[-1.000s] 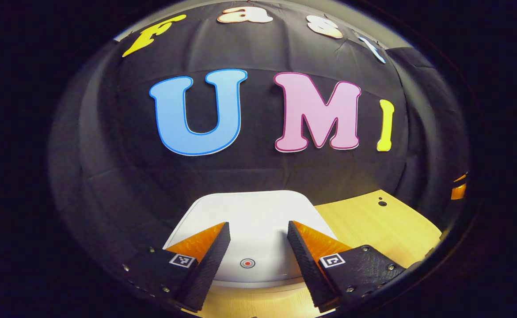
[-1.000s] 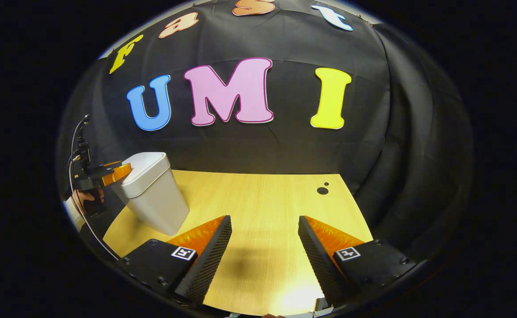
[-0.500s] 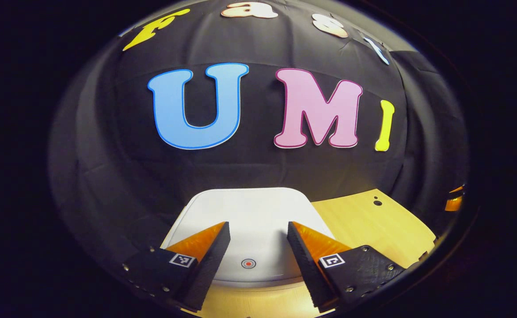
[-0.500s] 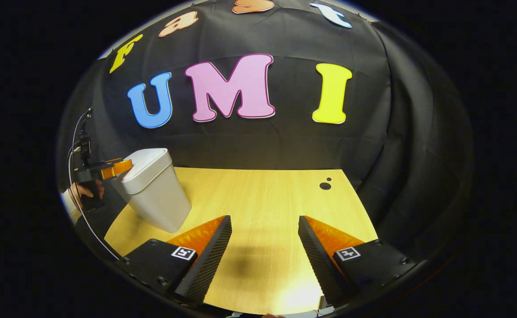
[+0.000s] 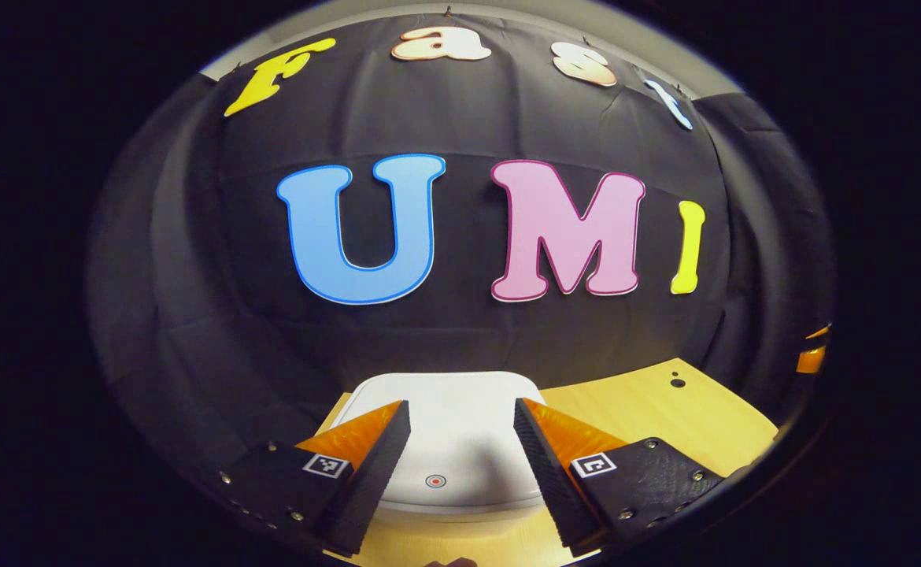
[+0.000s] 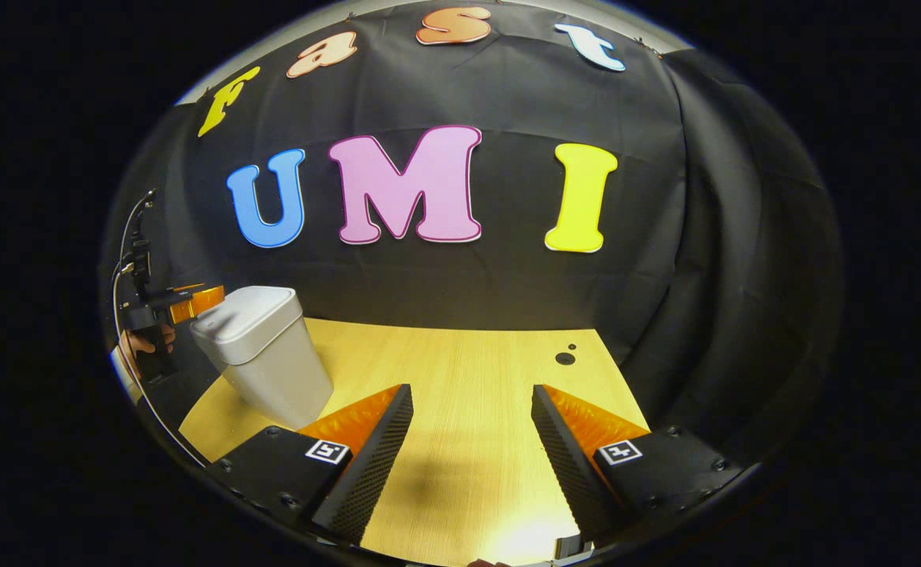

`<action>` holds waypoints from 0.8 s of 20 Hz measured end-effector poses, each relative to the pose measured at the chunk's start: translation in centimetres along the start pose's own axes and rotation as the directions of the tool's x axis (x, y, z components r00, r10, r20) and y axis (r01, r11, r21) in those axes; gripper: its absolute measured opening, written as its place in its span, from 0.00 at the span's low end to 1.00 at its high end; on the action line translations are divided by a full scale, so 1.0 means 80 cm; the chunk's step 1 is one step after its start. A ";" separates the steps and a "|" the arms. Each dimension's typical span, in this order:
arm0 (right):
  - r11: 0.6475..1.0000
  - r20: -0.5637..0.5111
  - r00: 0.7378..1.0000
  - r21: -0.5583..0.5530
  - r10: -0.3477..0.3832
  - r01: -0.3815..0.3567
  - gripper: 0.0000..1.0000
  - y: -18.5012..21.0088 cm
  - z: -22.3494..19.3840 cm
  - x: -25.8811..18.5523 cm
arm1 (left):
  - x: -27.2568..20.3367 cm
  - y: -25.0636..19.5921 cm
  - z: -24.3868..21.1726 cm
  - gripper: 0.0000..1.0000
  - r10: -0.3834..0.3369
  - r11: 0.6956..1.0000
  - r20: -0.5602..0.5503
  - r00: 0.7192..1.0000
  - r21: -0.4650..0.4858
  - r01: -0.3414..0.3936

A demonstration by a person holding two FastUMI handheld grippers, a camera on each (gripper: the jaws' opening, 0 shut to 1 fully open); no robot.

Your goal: Press the lid of the desktop garbage bin to open it, pick up the crumpled paper on the desktop and throw it into the bin, then pick up the pop can on the desktop and drop it into the bin, and finally close the garbage bin lid.

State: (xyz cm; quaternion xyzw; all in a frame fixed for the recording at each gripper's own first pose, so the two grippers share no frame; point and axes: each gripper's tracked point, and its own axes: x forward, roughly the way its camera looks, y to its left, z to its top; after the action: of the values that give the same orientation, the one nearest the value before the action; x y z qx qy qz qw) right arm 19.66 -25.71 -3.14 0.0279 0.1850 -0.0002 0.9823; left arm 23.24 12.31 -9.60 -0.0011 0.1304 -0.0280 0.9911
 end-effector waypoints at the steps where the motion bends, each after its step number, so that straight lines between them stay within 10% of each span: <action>1: 1.000 0.014 1.000 -0.002 0.002 -0.002 0.98 0.004 0.004 -0.003 | -0.008 -0.007 0.009 0.87 -0.009 1.000 0.018 1.000 0.004 0.008; 16: 0.999 0.319 0.947 -0.013 -0.029 0.035 0.98 0.060 0.105 -0.082 | -0.131 -0.108 0.070 0.87 -0.108 0.989 0.131 0.985 -0.088 0.120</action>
State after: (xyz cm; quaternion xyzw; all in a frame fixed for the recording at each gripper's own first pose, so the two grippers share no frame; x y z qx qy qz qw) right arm 16.62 -21.46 7.30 0.0156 0.0243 -0.0190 0.9994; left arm 14.07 4.22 -1.43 -0.0577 0.0683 -0.0784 0.9929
